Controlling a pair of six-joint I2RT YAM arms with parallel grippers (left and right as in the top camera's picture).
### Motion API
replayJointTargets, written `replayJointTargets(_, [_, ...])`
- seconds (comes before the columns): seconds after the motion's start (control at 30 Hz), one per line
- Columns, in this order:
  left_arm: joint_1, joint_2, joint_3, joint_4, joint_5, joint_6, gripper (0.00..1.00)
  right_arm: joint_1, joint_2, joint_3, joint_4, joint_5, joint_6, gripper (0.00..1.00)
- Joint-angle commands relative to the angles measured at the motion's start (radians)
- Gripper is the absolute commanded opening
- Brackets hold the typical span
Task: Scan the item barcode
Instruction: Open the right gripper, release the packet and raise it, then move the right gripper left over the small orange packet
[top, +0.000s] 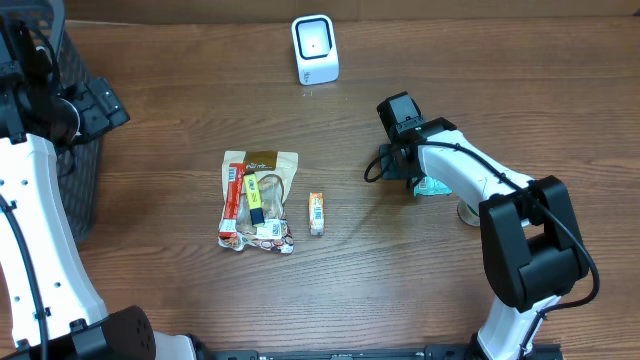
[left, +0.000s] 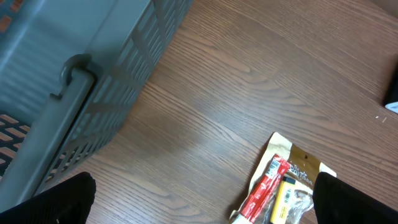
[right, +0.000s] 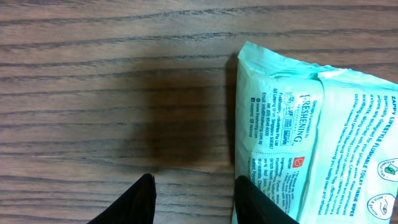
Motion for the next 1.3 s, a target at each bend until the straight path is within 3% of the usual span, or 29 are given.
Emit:
replayJointTargets(0.0, [0.002,-0.005,0.017,0.0,0.004,0.008,1.0,-0.006,-0.006,-0.005,0.005,0.027,0.009,0.42])
replayJointTargets(0.67, [0.002,-0.004,0.017,0.0,0.004,0.008,1.0,-0.135,-0.006,-0.001,-0.058,0.019,0.022,0.43])
replayJointTargets(0.87, [0.002,-0.004,0.017,0.0,0.004,0.008,1.0,-0.101,-0.045,0.069,-0.123,-0.067,-0.004,0.43])
replayJointTargets(1.13, [0.002,-0.004,0.017,0.0,0.004,0.008,0.99,0.014,-0.089,0.08,-0.16,-0.384,-0.003,0.42])
replayJointTargets(1.27, [0.002,-0.004,0.017,0.0,0.004,0.008,1.0,0.091,-0.089,0.08,-0.188,-0.398,0.033,0.43])
